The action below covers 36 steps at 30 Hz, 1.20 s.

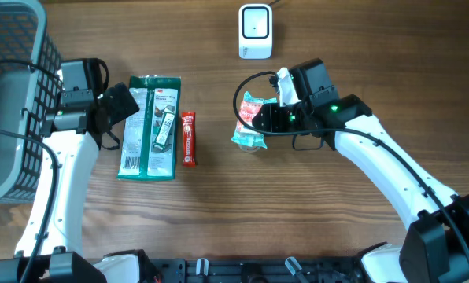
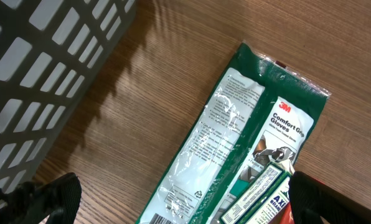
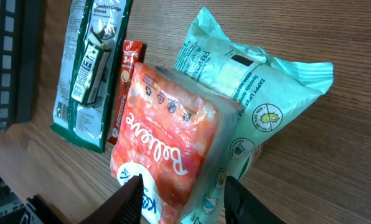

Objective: Scan the item barcode
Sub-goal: 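Grasp the red Kleenex tissue pack on top with the right gripper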

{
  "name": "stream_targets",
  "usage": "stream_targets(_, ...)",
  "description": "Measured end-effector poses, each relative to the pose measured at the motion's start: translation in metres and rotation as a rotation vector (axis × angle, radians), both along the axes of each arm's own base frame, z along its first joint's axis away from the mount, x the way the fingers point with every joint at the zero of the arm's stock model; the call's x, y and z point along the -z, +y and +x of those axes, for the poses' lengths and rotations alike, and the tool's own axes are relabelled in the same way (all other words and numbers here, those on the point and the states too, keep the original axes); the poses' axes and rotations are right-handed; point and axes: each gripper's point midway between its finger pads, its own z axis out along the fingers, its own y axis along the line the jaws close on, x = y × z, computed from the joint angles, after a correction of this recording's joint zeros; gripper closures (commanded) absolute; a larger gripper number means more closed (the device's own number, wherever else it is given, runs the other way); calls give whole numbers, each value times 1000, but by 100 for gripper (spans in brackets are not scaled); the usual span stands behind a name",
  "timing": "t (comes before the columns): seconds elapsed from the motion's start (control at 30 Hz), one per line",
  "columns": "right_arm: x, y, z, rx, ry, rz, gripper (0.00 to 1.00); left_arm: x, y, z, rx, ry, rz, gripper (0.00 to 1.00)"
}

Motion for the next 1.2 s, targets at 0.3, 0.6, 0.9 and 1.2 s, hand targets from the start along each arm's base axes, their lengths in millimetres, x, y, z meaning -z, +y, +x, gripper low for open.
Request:
stream_targets(0.3,0,0,0,3,2,1,54,0,0,0,0,0,0,0)
stream_targets(0.6,0,0,0,3,2,0,54,0,0,0,-2,-1,-1,0)
stream_targets(0.9,4,-4,-6,5,32,-18,54,0,0,0,-2,-1,-1,0)
stream_targets(1.2,6,-5,-9,5,45,-24,54,0,0,0,-2,-1,-1,0)
